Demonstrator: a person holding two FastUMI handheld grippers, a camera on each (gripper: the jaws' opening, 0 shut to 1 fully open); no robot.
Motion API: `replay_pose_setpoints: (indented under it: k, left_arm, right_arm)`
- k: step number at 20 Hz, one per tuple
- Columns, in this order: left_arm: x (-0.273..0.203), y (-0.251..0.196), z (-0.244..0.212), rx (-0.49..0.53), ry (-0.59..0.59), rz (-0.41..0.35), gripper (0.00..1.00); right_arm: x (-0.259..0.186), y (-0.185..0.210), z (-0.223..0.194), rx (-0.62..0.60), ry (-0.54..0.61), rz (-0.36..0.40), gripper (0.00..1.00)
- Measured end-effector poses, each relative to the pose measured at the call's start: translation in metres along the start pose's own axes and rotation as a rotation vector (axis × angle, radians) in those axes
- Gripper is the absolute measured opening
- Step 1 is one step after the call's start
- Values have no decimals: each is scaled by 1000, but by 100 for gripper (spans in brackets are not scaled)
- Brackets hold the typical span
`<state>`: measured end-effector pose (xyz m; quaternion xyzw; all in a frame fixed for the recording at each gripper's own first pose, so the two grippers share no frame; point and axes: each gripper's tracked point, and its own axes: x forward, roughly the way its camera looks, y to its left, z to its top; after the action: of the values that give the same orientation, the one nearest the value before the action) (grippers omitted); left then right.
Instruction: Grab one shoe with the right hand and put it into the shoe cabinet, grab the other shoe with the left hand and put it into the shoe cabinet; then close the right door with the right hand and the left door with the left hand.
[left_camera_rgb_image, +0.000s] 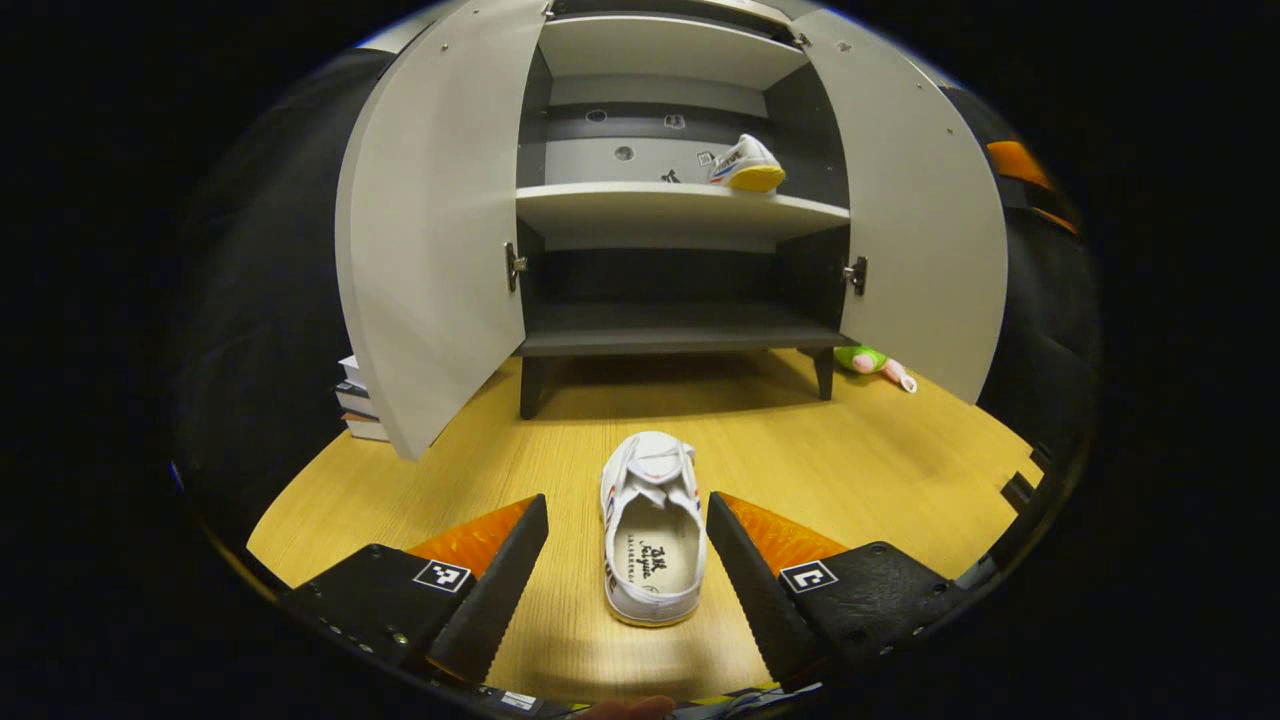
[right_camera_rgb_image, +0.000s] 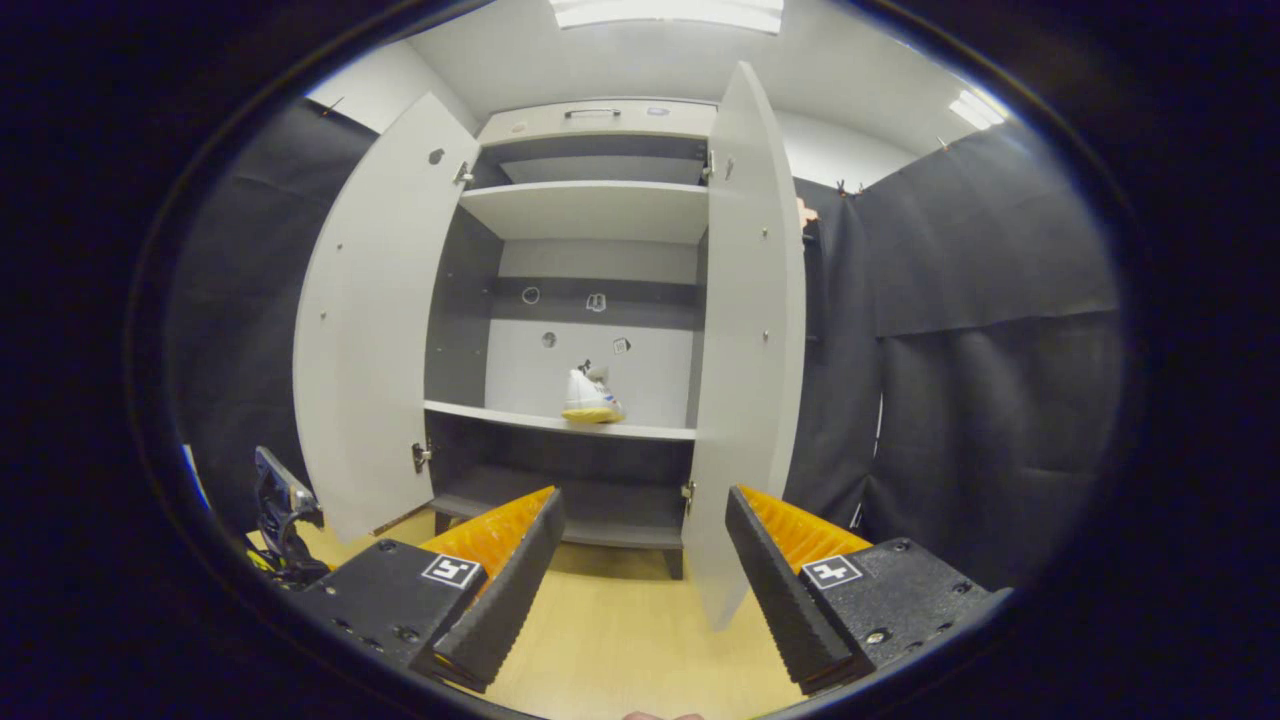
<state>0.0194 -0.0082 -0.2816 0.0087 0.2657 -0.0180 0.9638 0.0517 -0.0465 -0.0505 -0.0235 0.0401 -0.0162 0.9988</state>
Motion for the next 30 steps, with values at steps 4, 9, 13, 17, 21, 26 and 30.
replay_pose_setpoints:
  k: [4,9,13,17,21,26,30]
  left_arm:
    - [22,14,-26,-1,79,17,96]
    - [54,22,-44,-16,141,20,96]
    - [76,22,-46,-12,172,3,95]
    - [93,17,-43,-17,184,-23,95]
    - [102,13,-41,-32,182,-44,87]
    - [108,8,-41,-38,185,-59,52]
    - [111,10,-39,-67,198,-26,34]
  right_arm:
    - [7,-1,-13,4,31,-1,100]
    - [19,-3,-25,6,61,-14,100]
    - [30,-3,-30,10,78,-20,100]
    - [38,-1,-32,12,80,-25,100]
    - [45,2,-35,8,87,-23,100]
    - [52,8,-39,-9,95,-14,100]
    - [55,14,-41,-28,100,0,100]
